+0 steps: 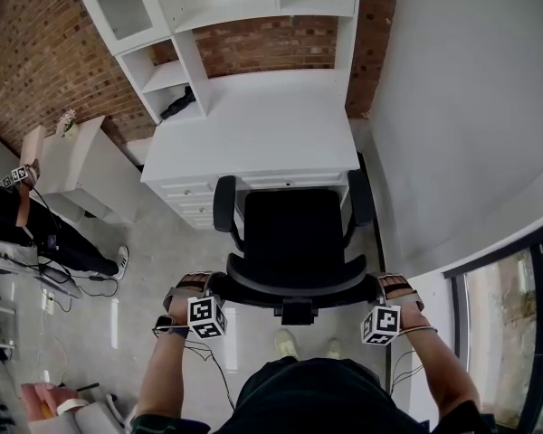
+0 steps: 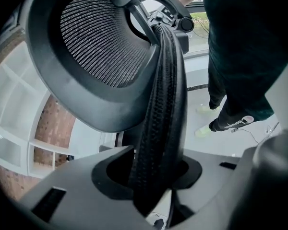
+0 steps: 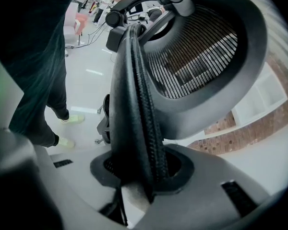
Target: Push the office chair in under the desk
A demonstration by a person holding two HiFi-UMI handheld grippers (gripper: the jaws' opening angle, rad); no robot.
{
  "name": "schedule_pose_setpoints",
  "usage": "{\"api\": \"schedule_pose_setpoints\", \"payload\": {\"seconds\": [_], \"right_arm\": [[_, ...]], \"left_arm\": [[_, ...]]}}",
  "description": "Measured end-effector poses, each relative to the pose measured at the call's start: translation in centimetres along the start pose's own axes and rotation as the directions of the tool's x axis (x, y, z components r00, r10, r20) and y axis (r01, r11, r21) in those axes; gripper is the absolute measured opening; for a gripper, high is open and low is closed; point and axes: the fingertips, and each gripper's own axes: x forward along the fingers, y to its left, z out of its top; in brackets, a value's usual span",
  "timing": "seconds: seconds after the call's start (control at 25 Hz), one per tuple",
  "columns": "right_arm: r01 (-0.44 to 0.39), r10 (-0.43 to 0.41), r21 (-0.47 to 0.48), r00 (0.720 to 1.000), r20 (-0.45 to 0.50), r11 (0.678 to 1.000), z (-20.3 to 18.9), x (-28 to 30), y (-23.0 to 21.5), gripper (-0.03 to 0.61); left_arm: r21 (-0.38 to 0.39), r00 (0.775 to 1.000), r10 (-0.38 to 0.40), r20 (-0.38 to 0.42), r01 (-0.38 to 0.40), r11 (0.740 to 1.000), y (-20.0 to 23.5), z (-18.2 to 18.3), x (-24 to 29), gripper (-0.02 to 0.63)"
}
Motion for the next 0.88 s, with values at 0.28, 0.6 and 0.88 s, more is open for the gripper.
{"api": "schedule_pose_setpoints", "payload": {"seconds": [0.28, 0.6, 0.88], "right_arm": [[-0.022, 0.022, 0.019, 1.000, -0.001, 1.000, -0.1, -0.7, 0.1, 0.138], [-0.064, 0.064, 0.024, 0.998, 0.009, 0.998, -0.4, -3.8, 0.1, 0.172], [-0.068, 0.063, 0.088, 0.996, 0.055, 0.994, 0.0, -7.3, -0.9, 0.173]], "left_arm": [[-0.044, 0.997, 0.054, -0.050, -0.056, 0.997, 0.1, -0.6, -0.9, 0.188], [-0.114, 0.996, 0.050, -0.070, -0.058, 0.992, -0.2, -0.3, -3.9, 0.213], [-0.224, 0.992, 0.108, -0.066, -0.120, 0.967, 0.4, 0.0, -8.7, 0.170]]}}
